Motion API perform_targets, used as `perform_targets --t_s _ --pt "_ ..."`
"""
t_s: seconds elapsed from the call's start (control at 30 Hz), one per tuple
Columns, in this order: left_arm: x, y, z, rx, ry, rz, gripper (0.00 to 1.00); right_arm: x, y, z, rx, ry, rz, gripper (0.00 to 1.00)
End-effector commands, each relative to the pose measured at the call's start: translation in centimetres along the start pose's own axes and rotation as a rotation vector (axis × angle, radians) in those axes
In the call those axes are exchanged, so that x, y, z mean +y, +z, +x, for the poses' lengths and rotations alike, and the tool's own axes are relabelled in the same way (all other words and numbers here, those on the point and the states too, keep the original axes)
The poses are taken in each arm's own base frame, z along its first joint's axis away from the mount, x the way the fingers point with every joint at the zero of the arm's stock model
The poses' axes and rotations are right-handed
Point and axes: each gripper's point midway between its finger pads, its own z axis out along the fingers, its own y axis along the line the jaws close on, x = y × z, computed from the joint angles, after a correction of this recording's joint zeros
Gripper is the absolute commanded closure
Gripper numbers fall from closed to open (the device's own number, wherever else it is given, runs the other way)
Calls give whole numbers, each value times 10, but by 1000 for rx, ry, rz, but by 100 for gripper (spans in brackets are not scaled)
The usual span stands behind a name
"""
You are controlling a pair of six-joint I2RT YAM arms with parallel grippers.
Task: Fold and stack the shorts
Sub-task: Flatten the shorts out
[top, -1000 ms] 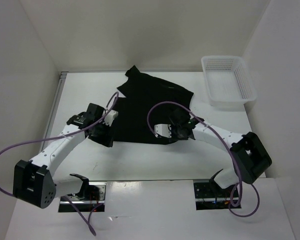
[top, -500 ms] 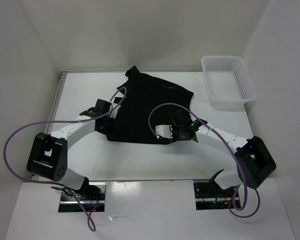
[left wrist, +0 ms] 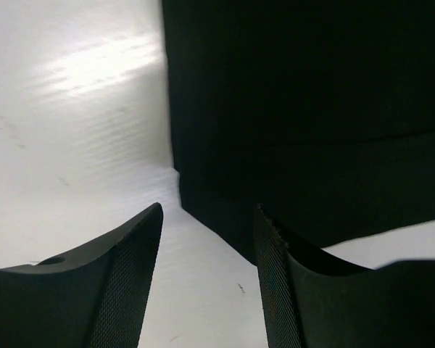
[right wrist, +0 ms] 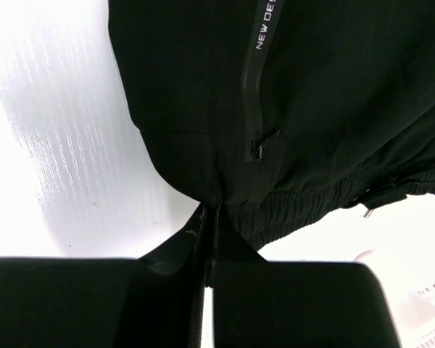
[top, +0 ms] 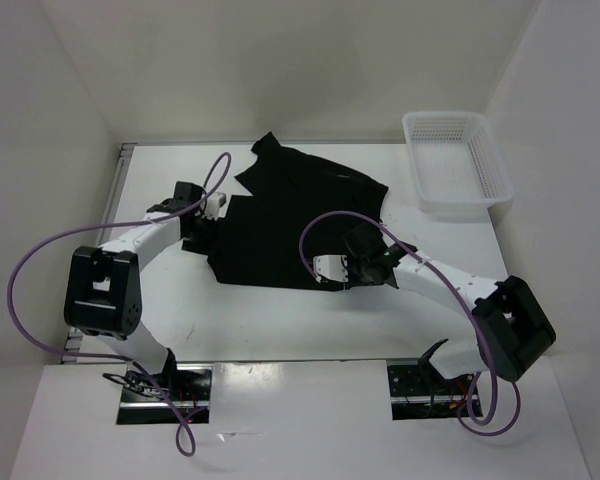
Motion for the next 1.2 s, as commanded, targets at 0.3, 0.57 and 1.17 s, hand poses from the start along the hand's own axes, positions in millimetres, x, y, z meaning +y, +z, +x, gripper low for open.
perform_targets --t_s 0.3,0.57,1.17 --pt "-17 19 32 152 -17 102 40 -9 -5 -7 -40 -18 41 100" --pt "-7 24 17 116 -9 54 33 -8 -3 -7 -35 -27 33 100" --pt "-39 -7 -43 -12 54 140 99 -7 -3 -8 -43 -37 28 100"
